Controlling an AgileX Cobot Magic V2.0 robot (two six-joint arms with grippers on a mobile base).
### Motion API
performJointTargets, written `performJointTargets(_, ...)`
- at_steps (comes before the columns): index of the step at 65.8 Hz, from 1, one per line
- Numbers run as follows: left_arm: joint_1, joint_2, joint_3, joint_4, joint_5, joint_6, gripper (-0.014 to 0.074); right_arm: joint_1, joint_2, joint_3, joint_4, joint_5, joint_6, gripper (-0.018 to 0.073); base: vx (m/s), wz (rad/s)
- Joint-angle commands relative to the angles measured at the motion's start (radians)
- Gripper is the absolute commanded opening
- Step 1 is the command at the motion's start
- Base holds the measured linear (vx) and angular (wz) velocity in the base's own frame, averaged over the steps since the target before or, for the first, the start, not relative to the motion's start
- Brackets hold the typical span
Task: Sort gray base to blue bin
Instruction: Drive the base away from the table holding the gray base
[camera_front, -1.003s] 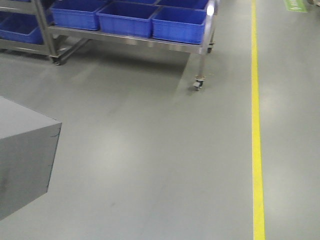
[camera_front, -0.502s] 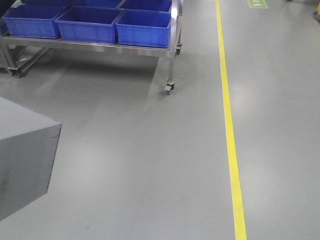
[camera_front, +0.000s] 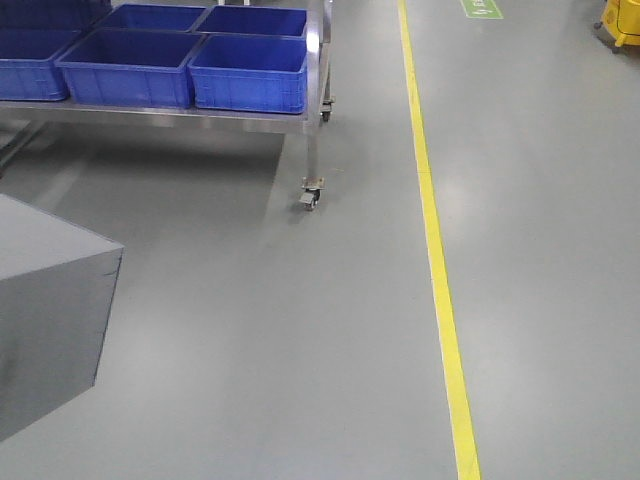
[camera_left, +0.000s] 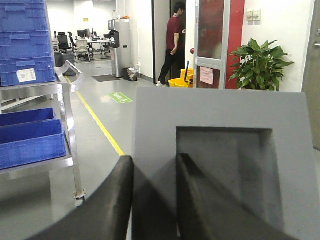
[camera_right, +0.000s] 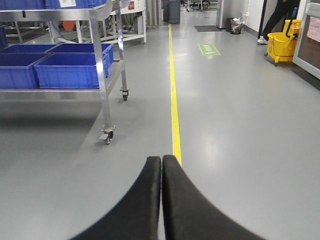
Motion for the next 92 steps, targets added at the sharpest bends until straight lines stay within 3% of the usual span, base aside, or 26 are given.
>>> performJointTargets(1,-0.002,0.009,-0.028,-0.014,-0.11,-0.008,-0.0006,-0.002,0.003,0.001,-0.005,-0.074,-0.009,-0.0005,0.37,-0.11)
performJointTargets(50,-0.002,0.009,-0.028,-0.014,-0.11,-0.008,-0.0006,-0.002,0.003,0.001,-0.005,-0.074,-0.009,-0.0005,0.37,-0.05)
performJointTargets(92,-0.002,0.009,-0.028,-0.014,-0.11,-0.008,-0.0006,-0.002,0.003,0.001,-0.005,-0.074,-0.009,-0.0005,0.3,0.6)
